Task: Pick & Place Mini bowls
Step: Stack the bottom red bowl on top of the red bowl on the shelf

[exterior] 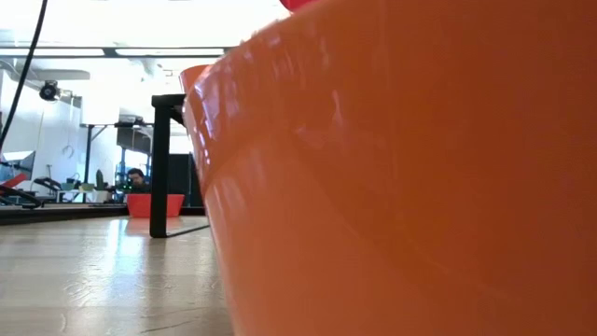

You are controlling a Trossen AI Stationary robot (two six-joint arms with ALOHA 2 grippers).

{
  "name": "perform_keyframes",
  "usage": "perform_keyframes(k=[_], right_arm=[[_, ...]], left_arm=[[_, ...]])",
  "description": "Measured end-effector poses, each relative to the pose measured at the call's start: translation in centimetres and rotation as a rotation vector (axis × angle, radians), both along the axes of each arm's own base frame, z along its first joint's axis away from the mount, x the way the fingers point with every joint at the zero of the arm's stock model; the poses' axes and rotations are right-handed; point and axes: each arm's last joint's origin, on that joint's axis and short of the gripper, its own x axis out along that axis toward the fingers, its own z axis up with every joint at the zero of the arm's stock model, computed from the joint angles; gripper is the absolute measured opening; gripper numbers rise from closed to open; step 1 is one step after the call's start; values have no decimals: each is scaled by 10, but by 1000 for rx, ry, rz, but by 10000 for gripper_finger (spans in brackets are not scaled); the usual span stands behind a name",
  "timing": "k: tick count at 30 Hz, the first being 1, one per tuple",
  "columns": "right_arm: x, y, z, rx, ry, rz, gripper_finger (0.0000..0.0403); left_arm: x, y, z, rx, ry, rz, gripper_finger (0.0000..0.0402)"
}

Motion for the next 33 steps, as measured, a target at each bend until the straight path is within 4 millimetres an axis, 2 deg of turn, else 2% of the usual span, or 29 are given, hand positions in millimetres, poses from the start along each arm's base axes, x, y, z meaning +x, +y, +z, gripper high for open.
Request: perform_keyframes(k=[8, 17, 33], right_arm=[[0, -1, 0, 2, -3, -46, 131], [0, -4, 0, 1, -6, -84, 21], [-3, -4, -3, -5, 27, -122, 11]], left_arm=[[1, 0, -1, 14, 25, -12, 0], [2, -1, -1, -1, 0, -34, 15], [3, -1, -2, -18, -24, -74, 116]])
